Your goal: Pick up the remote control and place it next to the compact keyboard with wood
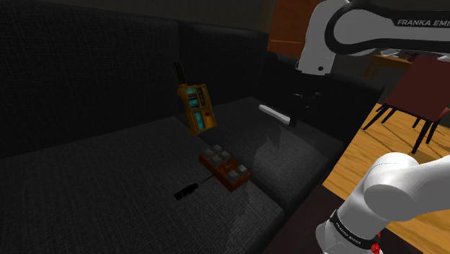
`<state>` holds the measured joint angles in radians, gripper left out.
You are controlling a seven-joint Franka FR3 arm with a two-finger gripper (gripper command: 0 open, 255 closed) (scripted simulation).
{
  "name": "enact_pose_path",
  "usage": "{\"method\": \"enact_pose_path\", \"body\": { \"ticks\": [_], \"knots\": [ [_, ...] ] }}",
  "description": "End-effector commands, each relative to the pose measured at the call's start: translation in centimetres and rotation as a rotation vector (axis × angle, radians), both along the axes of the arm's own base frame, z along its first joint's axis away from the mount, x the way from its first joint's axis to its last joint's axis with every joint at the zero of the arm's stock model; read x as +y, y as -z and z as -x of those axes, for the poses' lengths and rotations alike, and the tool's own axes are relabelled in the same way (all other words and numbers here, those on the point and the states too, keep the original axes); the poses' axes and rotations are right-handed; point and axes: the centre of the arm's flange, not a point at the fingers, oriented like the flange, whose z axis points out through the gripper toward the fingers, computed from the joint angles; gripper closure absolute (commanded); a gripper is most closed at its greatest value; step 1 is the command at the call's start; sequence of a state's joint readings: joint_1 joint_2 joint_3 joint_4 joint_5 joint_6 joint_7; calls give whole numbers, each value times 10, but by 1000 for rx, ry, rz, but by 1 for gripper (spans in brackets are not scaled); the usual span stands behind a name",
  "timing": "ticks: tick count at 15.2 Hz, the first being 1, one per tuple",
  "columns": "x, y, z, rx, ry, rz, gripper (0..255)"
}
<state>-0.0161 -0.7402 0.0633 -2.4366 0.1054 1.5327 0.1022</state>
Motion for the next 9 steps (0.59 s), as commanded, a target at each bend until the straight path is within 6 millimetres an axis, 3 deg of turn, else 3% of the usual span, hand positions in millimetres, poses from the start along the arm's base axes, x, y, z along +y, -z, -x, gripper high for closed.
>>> {"method": "enact_pose_path", "body": {
  "ticks": [1, 9],
  "knots": [
    [0, 0, 0, 0, 0, 0, 0],
    [-82, 33, -52, -41, -11, -3, 0]
  ]
}}
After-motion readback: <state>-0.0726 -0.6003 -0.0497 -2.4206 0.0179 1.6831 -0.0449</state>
